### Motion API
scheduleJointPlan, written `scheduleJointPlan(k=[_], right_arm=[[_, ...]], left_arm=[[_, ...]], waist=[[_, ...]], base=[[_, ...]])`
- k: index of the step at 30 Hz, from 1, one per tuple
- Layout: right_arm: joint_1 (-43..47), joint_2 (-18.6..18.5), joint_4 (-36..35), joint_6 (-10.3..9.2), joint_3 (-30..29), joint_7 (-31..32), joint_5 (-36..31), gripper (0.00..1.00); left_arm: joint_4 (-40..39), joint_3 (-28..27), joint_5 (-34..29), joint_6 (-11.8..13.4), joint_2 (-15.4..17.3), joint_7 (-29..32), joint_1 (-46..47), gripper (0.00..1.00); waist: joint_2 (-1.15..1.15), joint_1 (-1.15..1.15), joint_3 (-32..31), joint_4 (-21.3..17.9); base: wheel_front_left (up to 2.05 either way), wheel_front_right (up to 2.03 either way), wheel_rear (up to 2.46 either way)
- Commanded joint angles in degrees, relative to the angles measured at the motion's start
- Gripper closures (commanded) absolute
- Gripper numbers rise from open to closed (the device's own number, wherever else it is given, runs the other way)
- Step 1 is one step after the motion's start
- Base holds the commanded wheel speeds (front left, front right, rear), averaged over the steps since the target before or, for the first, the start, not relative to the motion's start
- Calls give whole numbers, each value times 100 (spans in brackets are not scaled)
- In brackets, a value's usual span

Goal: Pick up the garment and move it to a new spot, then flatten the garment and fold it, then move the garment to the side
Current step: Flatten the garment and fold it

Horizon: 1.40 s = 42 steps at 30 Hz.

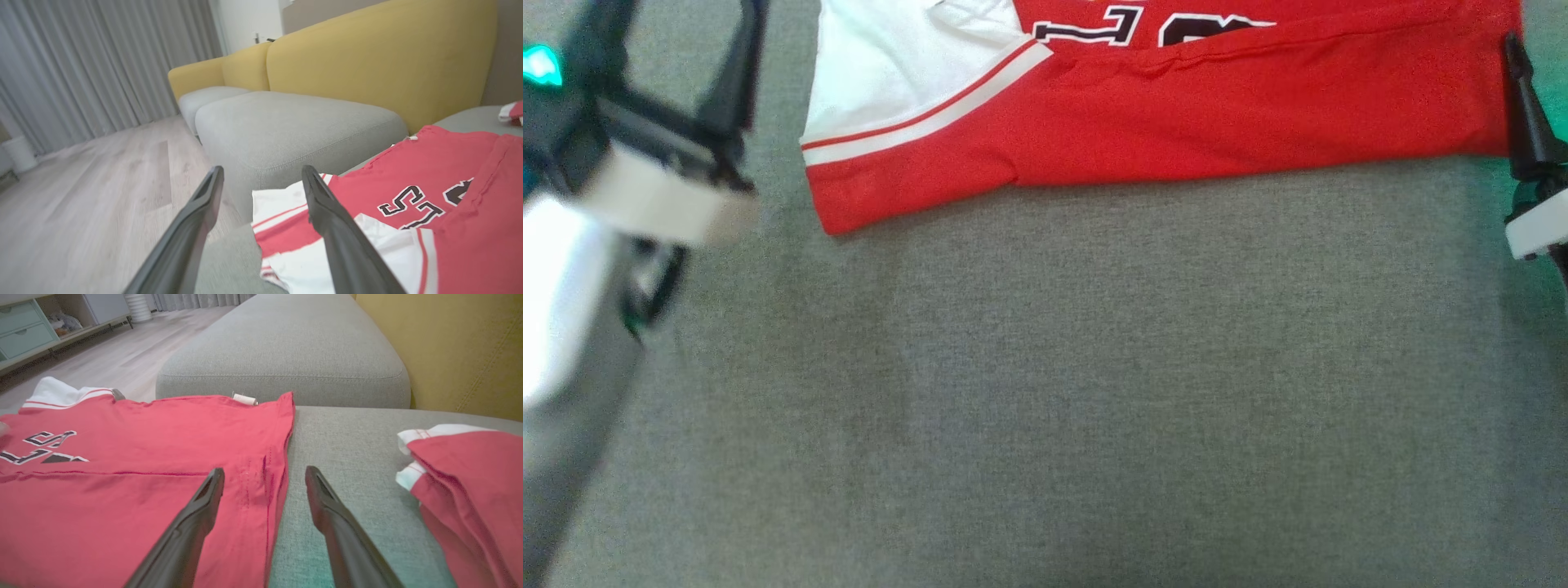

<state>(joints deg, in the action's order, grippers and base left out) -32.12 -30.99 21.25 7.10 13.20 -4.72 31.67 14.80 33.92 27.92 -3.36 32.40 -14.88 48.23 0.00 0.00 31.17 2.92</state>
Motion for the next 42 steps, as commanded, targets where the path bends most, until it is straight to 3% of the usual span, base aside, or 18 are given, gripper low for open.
scheduleJointPlan(k=[1,5,10,16,27,28,29,31,33,35,42], right_arm=[[202,-30,-98,39,-4,-132,-37,0],[344,80,-25,39,-1,-268,-11,0],[418,162,47,39,29,-355,33,0],[460,198,163,39,87,-459,104,0],[370,229,396,39,276,-601,218,0],[364,227,422,39,297,-609,230,0],[353,225,448,39,319,-615,241,0],[312,225,504,39,365,-615,267,0],[265,220,566,39,425,-598,291,0],[213,227,638,39,480,-562,332,0],[-21,338,1057,39,549,-261,675,0]], left_arm=[[-233,-413,141,169,73,-11,-513,0],[-374,-690,392,489,-266,-11,-1459,0],[-267,-791,612,691,-513,-11,-2043,0],[88,-607,891,536,-734,253,-2222,0],[479,-151,993,133,-791,827,-2214,0],[479,-102,1011,86,-793,892,-2225,4],[477,-57,1028,46,-792,957,-2236,14],[470,22,1056,-20,-782,1071,-2245,47],[463,88,1082,-75,-775,1162,-2239,64],[468,128,1092,-106,-769,1205,-2224,100],[479,125,991,-134,-705,978,-2099,100]], waist=[[0,0,-91,-15],[0,0,-196,-51],[0,0,-247,-86],[0,0,-246,-113],[0,0,-324,-172],[0,0,-337,-165],[0,0,-349,-156],[0,0,-367,-134],[0,0,-389,-106],[0,0,-417,-73],[0,0,-536,50]], base=[[0,0,0],[0,0,0],[0,0,0],[0,0,0],[0,0,0],[0,0,0],[0,0,0],[0,0,0],[0,0,0],[0,0,0],[0,0,0]])
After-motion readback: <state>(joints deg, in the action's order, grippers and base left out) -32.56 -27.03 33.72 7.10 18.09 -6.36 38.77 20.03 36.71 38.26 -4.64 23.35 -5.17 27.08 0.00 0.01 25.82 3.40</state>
